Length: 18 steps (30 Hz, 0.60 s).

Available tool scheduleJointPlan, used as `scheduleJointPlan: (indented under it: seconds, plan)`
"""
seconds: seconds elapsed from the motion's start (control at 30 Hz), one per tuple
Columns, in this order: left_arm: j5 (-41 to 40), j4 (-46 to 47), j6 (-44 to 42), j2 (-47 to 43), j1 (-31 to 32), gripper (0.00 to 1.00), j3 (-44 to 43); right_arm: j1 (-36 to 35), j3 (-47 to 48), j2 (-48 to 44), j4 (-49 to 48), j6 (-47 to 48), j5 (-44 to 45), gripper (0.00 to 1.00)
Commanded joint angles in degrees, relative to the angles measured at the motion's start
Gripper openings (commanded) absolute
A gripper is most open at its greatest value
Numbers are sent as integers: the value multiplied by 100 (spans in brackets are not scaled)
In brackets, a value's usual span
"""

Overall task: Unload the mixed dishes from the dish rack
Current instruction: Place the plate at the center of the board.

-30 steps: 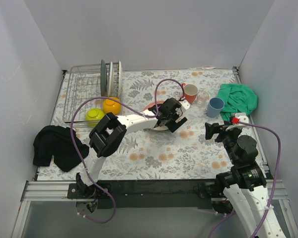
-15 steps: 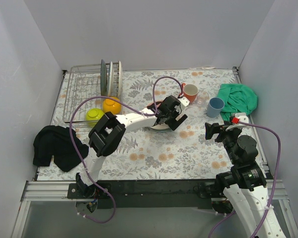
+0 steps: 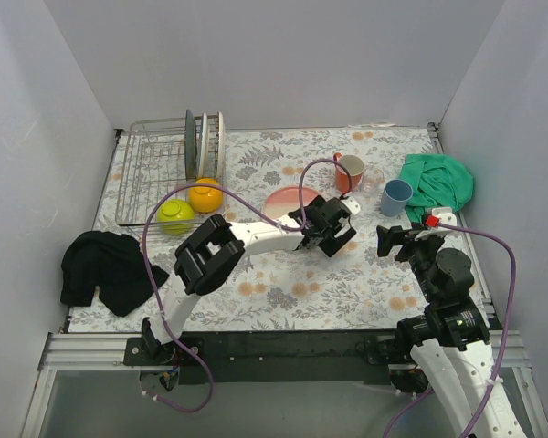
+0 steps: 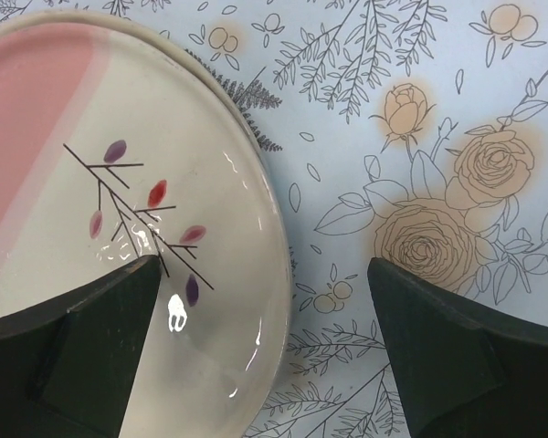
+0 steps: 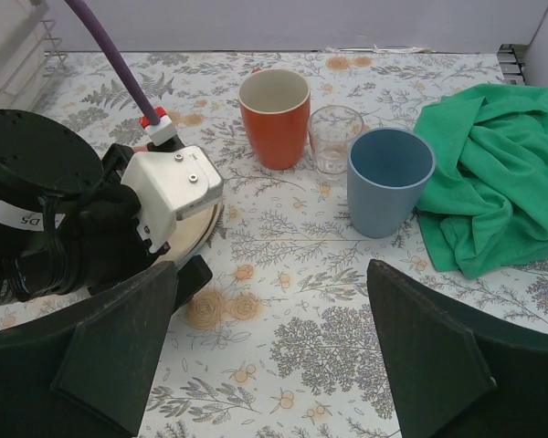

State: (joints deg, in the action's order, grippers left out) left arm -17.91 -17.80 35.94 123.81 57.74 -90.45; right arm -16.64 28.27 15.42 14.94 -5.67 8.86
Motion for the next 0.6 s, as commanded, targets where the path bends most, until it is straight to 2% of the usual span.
scheduleJointPlan:
  seconds: [0.0, 0.3, 0.57]
  plan:
    - [-371, -48, 308, -329, -34, 98, 54, -23, 12, -4, -202, -13, 36, 92]
    - [-231, 22, 518, -1481, -394, 98, -122, -14, 20, -4, -211, 13, 10, 92]
    - [-54, -109, 888, -2869, -1676, 98, 168, -23, 20, 22, -202, 5, -25, 92]
